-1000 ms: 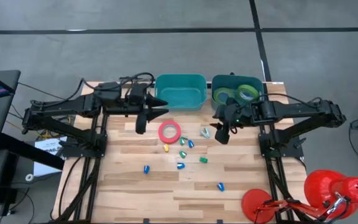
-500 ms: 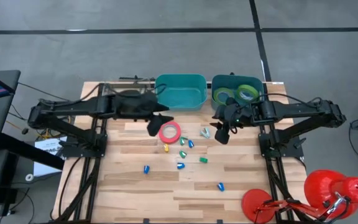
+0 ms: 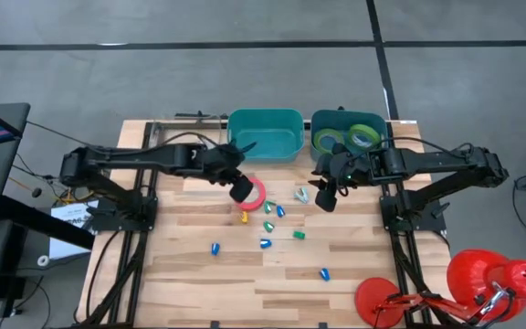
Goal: Pick and place Stapler, Stapler remover, tape
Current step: Put the pink tape into the blue bin
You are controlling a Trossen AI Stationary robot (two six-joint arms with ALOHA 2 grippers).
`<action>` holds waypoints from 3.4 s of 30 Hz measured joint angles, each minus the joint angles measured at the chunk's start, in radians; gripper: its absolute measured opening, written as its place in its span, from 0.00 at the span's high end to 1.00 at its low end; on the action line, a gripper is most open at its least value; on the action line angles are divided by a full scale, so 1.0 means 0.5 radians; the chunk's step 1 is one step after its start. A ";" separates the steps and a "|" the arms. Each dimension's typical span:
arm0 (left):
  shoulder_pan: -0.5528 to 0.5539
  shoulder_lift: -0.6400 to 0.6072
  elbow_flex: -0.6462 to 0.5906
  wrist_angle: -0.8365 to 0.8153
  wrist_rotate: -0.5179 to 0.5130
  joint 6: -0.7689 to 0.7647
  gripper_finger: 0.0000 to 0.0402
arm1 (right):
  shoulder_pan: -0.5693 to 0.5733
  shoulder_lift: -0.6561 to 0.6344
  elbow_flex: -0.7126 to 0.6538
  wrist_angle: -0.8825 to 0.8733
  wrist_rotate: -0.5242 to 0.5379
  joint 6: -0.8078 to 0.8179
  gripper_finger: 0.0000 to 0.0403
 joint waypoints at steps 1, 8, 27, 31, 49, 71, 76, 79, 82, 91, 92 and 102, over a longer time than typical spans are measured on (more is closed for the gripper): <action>0.012 0.018 0.000 -0.033 -0.001 -0.035 0.36 | 0.000 0.000 0.000 0.000 -0.001 0.003 0.68; 0.047 0.155 0.000 -0.140 0.097 -0.147 0.36 | 0.000 0.001 0.000 0.000 -0.002 0.015 0.68; 0.135 0.639 0.000 -0.456 0.073 -0.396 0.36 | 0.000 0.002 0.000 0.000 -0.001 0.015 0.69; 0.191 0.682 0.000 -0.441 0.072 -0.561 0.36 | 0.000 0.002 0.000 0.000 -0.001 0.016 0.69; 0.273 0.741 0.001 -0.295 0.047 -0.721 0.36 | 0.000 0.002 -0.001 0.028 -0.001 0.052 0.69; 0.208 0.741 0.000 -0.242 -0.141 -0.700 0.36 | 0.000 0.002 -0.001 0.031 -0.001 0.053 0.69; 0.137 0.741 0.000 -0.239 -0.226 -0.699 0.36 | 0.000 0.002 -0.001 0.031 -0.001 0.090 0.69; 0.084 0.741 0.000 -0.239 -0.240 -0.699 0.36 | 0.000 0.002 -0.001 0.031 -0.002 0.119 0.69; 0.047 0.741 0.000 -0.239 -0.240 -0.711 0.36 | 0.009 0.002 -0.001 0.031 -0.001 0.119 0.69; 0.055 0.741 -0.185 -0.207 -0.180 -0.894 0.36 | 0.014 0.002 -0.001 0.031 -0.001 0.120 0.69; 0.056 0.740 -0.219 -0.189 -0.174 -0.913 0.36 | 0.015 0.002 -0.001 0.031 -0.001 0.120 0.69; 0.042 0.741 -0.303 -0.095 -0.149 -0.947 0.36 | 0.014 0.002 -0.001 0.031 -0.002 0.119 0.69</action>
